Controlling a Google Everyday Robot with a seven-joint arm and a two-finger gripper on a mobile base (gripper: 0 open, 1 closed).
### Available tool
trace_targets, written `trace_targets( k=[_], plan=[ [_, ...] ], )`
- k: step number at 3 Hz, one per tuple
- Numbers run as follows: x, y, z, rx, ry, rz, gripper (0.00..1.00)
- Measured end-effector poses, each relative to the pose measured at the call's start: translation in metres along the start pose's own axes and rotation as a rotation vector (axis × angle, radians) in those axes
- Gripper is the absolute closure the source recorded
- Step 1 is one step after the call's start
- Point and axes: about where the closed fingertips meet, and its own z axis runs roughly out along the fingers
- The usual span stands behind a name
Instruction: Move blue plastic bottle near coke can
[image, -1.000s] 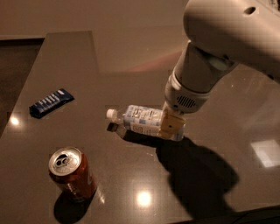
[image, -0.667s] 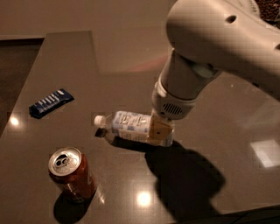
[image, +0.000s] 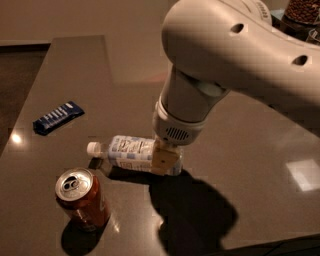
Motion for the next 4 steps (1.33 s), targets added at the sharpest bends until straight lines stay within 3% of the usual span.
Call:
trace_targets(
  k=[2,3,4],
  plan=[
    [-0.005,0.025,-0.002,-0.016,-0.001,-0.036,1.0],
    [-0.003,0.031,-0.003,-0.02,-0.001,-0.042,0.83],
    [0.002,0.035,-0.002,-0.034,-0.001,-0.049,0.52]
  ],
)
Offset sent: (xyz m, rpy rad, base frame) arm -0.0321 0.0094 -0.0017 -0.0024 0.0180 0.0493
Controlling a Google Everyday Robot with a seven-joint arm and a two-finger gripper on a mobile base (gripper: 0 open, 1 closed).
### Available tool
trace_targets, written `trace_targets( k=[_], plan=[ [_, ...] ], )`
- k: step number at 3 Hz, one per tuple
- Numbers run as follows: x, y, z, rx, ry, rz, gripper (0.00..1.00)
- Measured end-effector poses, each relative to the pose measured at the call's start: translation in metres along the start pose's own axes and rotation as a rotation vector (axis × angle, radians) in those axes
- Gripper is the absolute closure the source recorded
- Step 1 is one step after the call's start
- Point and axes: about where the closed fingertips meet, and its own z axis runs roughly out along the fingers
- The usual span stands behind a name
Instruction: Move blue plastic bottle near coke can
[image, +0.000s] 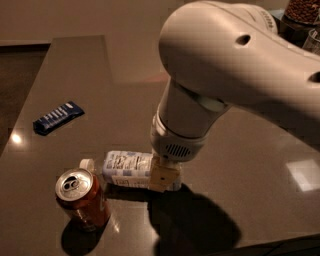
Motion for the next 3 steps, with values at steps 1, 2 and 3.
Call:
trace_targets(
  k=[1,2,3],
  plan=[
    [0.0034,0.0003,0.0005,0.004,-0.007,0.001,0.21],
    [0.0025,0.0009,-0.0004,0.006,-0.007,0.0,0.01],
    [0.0022,0.0011,-0.0007,0.007,-0.007,-0.001,0.0]
  ],
)
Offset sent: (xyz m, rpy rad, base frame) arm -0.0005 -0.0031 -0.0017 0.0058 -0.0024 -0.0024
